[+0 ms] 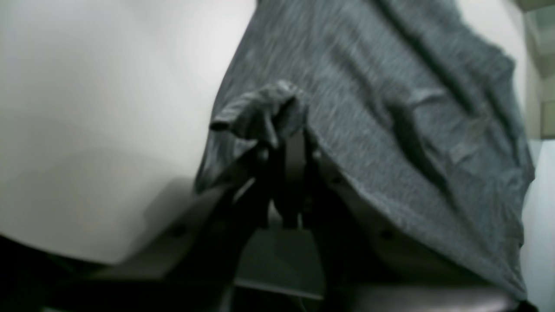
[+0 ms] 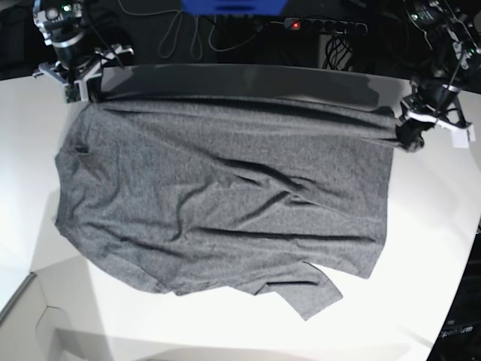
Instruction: Layout the t-shirt on the table in an organized manner, then fold the t-shirt properly
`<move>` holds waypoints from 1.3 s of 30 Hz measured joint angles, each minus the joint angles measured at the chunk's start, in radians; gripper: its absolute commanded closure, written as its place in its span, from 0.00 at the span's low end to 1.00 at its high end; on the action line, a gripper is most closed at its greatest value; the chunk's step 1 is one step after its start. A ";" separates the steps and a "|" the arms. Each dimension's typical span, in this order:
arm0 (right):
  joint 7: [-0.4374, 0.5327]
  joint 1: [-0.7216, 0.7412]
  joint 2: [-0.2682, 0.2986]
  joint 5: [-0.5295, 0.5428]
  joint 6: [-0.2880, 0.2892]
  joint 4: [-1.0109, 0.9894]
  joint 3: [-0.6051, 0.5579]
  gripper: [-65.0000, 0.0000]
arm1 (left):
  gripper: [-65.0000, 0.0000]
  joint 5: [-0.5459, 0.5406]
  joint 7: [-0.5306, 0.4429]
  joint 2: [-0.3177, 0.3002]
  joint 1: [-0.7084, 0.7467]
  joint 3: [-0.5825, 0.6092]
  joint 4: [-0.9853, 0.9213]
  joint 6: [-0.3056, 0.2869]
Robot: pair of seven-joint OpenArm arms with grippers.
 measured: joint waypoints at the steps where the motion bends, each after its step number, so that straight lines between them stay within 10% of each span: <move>1: -0.005 0.019 0.000 -0.001 0.000 0.000 0.000 1.00 | 1.00 0.004 0.003 0.000 -0.008 0.001 -0.001 0.003; 39: -0.006 0.438 0.027 -0.005 0.000 -0.329 -0.065 1.00 | 1.00 0.008 -0.004 -0.012 -0.186 0.038 -0.277 0.010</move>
